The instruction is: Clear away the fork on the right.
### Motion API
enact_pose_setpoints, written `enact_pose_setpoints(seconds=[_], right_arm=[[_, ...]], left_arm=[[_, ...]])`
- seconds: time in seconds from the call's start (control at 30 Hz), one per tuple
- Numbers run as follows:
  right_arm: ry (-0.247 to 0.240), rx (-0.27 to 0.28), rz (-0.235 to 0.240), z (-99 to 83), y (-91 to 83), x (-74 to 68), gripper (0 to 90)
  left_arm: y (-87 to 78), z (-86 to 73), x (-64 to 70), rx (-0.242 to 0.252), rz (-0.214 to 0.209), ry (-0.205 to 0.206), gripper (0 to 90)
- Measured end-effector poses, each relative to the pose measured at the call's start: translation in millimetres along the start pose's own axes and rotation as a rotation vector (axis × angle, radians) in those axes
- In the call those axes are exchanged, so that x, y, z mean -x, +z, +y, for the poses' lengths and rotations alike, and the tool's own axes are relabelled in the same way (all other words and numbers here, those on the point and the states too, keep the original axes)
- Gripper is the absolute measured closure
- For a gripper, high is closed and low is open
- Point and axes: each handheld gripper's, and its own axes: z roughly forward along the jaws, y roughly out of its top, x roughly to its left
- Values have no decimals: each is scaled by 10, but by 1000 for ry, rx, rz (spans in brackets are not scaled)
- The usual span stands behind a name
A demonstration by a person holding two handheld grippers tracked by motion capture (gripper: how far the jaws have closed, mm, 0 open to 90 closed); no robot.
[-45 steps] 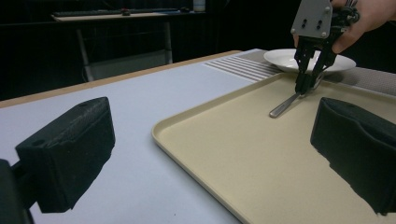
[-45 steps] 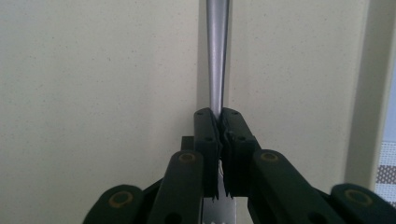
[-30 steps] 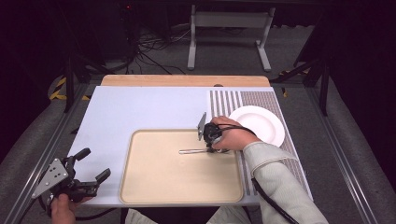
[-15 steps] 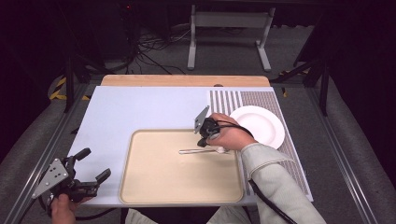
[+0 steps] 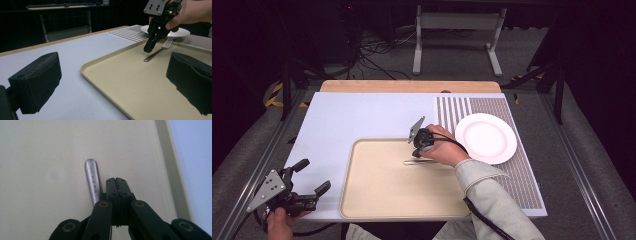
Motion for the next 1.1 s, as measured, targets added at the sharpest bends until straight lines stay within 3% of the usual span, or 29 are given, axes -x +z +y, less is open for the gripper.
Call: enact_pose_setpoints(seconds=[0.63,0.83,1.1], right_arm=[[-6,-22,9,50,88,-46,900],[-21,-49,35,68,80,-99,900],[-63,-129,105,15,6,-303,900]], left_arm=[[-2,7,2,-6,-4,1,5],[0,5,2,1,1,-4,5],[-2,9,6,-1,-1,-2,5]])
